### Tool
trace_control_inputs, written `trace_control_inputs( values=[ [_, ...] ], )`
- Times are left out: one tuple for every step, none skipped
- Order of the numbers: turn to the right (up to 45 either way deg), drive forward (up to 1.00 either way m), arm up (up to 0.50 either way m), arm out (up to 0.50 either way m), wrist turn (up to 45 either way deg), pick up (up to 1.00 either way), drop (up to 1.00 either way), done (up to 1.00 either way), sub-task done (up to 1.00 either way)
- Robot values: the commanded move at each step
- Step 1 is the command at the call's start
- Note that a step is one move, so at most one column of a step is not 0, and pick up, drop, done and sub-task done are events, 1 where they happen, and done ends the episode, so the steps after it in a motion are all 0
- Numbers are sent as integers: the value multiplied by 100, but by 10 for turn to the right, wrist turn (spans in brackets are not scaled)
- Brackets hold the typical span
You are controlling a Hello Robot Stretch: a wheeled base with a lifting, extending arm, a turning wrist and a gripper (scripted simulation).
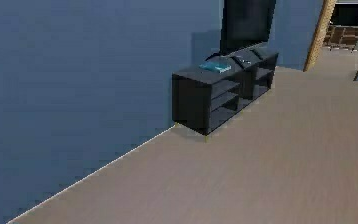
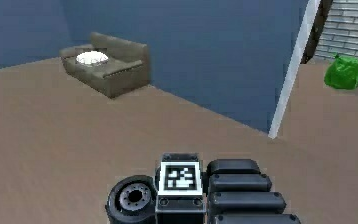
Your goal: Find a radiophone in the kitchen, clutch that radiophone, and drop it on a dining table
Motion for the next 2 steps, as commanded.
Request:
trace_control_inputs(
  values=[
    [-390,0,0,0,0,0,0,0,0],
    [0,85,0,0,0,0,0,0,0]
  ],
)
